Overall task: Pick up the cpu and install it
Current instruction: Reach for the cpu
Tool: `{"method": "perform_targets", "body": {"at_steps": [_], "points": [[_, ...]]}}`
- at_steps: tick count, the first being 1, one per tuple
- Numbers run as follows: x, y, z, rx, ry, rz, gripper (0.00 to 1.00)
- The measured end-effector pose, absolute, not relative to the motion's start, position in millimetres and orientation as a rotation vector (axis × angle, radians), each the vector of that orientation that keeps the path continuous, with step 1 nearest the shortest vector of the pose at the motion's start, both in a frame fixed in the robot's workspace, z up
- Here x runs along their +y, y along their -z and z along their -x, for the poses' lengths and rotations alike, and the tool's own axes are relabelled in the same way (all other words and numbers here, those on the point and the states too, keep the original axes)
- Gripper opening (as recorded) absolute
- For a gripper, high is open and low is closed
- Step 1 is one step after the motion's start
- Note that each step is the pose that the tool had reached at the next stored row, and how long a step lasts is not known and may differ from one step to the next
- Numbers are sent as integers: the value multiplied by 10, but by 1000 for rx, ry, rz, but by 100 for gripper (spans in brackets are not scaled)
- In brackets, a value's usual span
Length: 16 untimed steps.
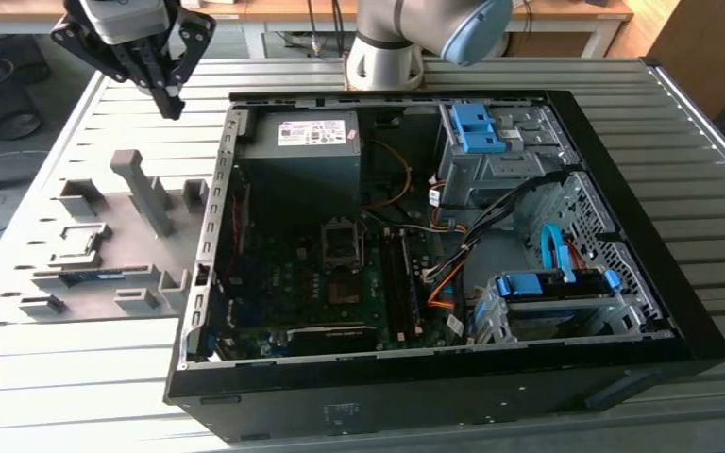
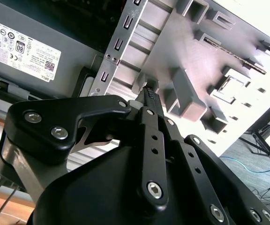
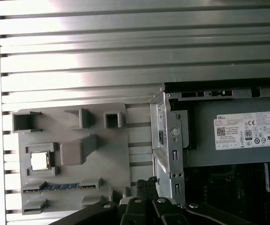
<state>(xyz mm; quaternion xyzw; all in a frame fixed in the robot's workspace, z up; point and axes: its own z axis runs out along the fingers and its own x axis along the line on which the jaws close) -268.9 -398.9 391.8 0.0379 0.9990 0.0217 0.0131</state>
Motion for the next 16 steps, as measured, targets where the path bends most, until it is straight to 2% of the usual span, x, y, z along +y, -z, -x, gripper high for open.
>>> {"method": "perform_targets", "body": {"at_steps": [16], "points": [[-3989, -3916, 2879, 3112, -68, -118, 10]]}}
